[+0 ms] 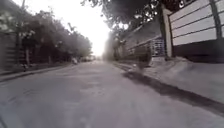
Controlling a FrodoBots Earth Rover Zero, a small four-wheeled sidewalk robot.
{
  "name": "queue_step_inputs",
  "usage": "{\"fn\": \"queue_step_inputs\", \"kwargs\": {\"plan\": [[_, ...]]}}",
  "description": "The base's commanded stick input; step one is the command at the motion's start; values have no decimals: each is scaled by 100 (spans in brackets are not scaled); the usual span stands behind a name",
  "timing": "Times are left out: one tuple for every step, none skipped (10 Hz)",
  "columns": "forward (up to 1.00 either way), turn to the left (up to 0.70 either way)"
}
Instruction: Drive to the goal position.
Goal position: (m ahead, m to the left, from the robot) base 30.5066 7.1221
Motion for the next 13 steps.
{"fn": "queue_step_inputs", "kwargs": {"plan": [[100, 0], [100, 0], [100, 0], [100, 0], [100, 0], [100, 0], [100, 0], [100, 0], [100, 0], [100, 0], [100, 0], [100, 0], [100, 0]]}}
